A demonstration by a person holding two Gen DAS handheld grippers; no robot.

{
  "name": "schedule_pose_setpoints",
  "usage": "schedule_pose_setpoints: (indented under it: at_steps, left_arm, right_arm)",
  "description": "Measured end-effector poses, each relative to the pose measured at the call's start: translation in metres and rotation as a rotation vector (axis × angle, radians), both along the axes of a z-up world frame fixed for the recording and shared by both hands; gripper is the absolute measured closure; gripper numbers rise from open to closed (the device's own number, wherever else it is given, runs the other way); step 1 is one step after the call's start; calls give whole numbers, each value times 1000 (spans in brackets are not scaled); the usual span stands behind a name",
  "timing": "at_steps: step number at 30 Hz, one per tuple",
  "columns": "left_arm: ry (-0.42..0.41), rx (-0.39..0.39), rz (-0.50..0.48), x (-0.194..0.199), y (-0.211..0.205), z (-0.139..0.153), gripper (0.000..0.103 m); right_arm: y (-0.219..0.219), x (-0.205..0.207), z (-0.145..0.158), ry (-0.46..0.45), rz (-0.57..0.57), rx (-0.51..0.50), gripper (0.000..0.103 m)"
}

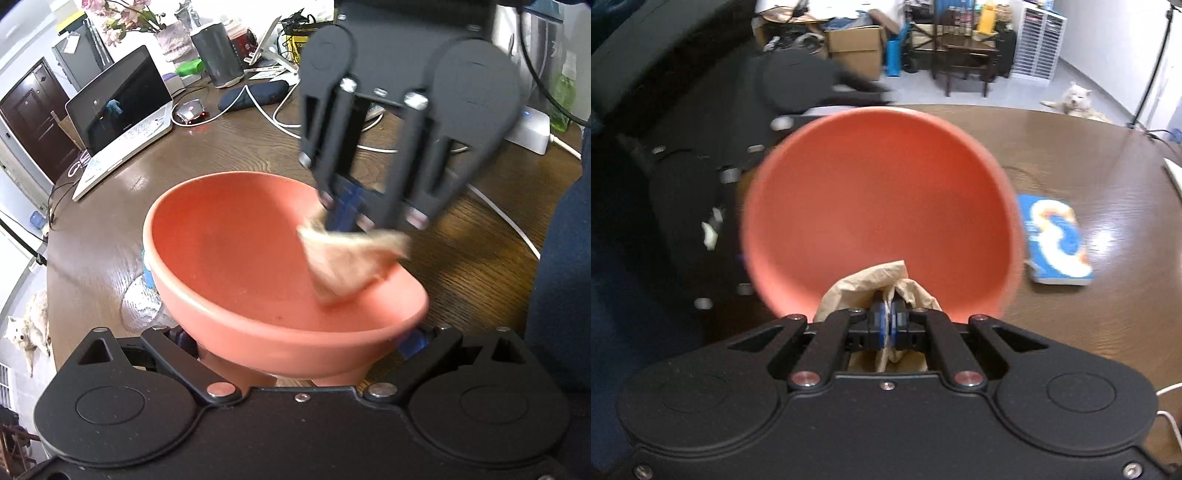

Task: Clean bowl
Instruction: 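Keep wiping the bowl interior with the cloth in the right gripper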

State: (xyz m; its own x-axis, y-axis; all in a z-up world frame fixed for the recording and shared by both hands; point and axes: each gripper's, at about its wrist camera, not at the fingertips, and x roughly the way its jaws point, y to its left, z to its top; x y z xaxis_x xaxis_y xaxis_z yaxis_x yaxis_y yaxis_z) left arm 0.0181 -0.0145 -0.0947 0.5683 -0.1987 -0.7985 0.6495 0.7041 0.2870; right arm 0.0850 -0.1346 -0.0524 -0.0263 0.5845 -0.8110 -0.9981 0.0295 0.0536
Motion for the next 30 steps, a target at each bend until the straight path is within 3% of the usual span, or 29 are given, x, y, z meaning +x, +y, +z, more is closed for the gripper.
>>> schedule_pose_setpoints:
  at_steps: [8,14,18,23,30]
  left_arm:
    - [1,8,-8,-1,-1,-2,6]
    - [-1,13,-8,-2,-1,-4,6]
    - [0,10,-5,-3,1,-4,6]
    - [1,-3,-2,-2,2,-3,6]
    - [1,-14,3,0,3,-1,6]
  right_arm:
    - [24,-14,25,0,41,107,99]
    - [36,10,31,-51,-37,147,99]
    - [31,24,36,-84,-91,135,99]
    - [22,40,21,-111,-119,75,99]
    - [0,19,1,-45,-65,-5,99]
